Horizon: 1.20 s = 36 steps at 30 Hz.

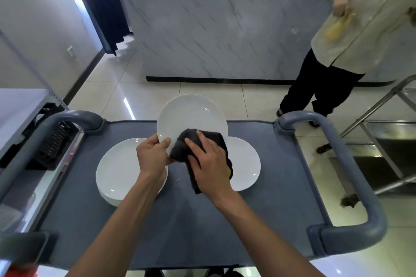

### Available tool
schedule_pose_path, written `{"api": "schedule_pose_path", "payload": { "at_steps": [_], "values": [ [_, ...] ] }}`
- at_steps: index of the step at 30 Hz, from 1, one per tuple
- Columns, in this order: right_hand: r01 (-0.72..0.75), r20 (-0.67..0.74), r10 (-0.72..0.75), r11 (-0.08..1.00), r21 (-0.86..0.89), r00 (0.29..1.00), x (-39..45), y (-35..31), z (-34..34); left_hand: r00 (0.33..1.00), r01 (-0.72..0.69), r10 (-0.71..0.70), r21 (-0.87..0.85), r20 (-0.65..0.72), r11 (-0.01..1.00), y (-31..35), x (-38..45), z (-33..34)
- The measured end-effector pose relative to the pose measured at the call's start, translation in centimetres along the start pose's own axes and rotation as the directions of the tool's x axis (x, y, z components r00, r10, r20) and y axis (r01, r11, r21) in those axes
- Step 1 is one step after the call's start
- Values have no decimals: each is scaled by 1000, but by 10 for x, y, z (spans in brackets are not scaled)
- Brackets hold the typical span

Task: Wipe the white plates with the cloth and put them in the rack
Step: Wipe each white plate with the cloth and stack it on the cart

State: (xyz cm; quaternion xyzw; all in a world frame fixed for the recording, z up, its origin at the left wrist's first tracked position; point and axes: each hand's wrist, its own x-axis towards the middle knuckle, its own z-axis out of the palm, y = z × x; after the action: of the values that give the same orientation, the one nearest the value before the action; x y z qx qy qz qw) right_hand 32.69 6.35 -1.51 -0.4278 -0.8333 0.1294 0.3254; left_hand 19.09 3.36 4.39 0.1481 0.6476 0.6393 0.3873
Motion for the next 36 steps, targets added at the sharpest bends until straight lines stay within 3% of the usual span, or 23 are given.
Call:
{"api": "schedule_pose_path", "payload": {
  "at_steps": [9,24,30,36],
  "values": [
    [24,-14,-23,1000,10,1000,-6,26,-20,1000,-23,23,-49,2,999,-2,-14,14],
    [-40,-92,32,995,-87,995,34,55,-36,992,-37,28,79,120,996,0,-15,17],
    [8,-75,-13,998,-58,997,53,40,-36,977,-33,5,128,215,991,-7,-21,19],
    [114,-27,-115,993,-43,993,49,37,-32,984,-21,5,89,177,996,-9,-20,17]
  ]
}}
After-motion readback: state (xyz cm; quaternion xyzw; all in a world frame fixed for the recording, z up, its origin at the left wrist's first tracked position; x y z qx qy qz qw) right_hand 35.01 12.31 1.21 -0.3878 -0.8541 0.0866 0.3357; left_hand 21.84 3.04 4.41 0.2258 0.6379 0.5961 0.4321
